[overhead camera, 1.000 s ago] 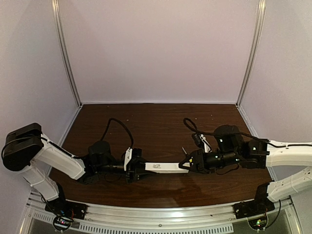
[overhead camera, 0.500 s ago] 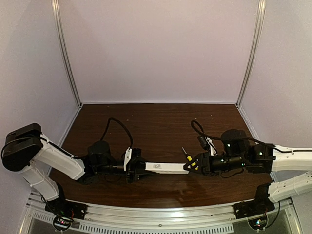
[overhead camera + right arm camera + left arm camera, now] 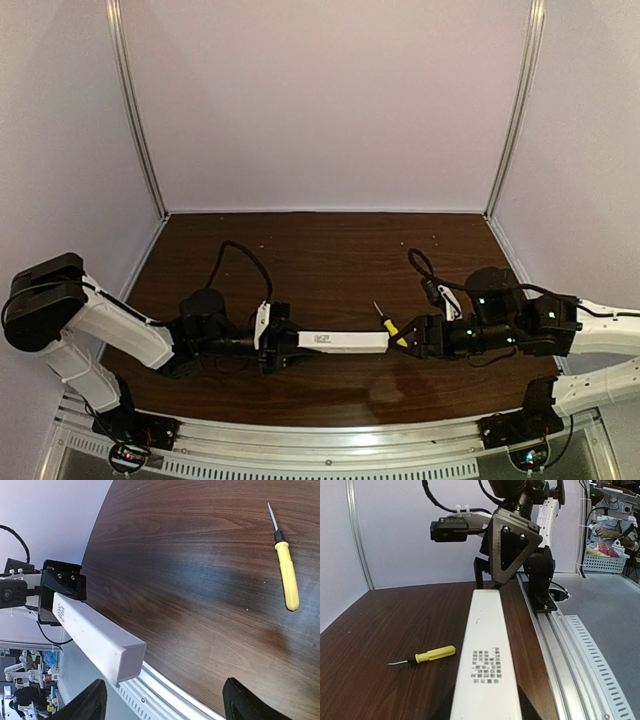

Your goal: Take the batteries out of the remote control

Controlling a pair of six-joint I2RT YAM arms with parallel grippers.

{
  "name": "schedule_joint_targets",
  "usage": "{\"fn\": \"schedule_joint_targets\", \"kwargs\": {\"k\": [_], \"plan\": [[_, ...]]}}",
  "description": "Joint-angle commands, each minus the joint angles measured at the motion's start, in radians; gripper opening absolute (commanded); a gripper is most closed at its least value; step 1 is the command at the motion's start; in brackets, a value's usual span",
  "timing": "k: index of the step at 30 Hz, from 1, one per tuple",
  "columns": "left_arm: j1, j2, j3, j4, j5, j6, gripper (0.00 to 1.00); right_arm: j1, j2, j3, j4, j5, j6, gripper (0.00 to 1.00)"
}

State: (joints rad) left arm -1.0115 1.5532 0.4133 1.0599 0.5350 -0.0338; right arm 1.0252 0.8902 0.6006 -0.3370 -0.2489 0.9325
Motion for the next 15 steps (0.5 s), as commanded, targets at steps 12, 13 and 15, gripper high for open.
{"fn": "schedule_joint_targets", "kwargs": {"k": [12,13,15], "plan": [[0.042,0.118,0.119,0.023,-0.022,0.024,0.00,-0.019,-0.048,0.138,-0.135,0.192,-0.159,0.88],[0.045,0.117,0.118,0.023,-0.021,0.023,0.00,-0.018,-0.052,0.143,-0.139,0.202,-0.159,0.88],[0.050,0.111,0.111,0.026,-0.022,0.024,0.00,-0.021,-0.059,0.150,-0.148,0.223,-0.159,0.88]]}}
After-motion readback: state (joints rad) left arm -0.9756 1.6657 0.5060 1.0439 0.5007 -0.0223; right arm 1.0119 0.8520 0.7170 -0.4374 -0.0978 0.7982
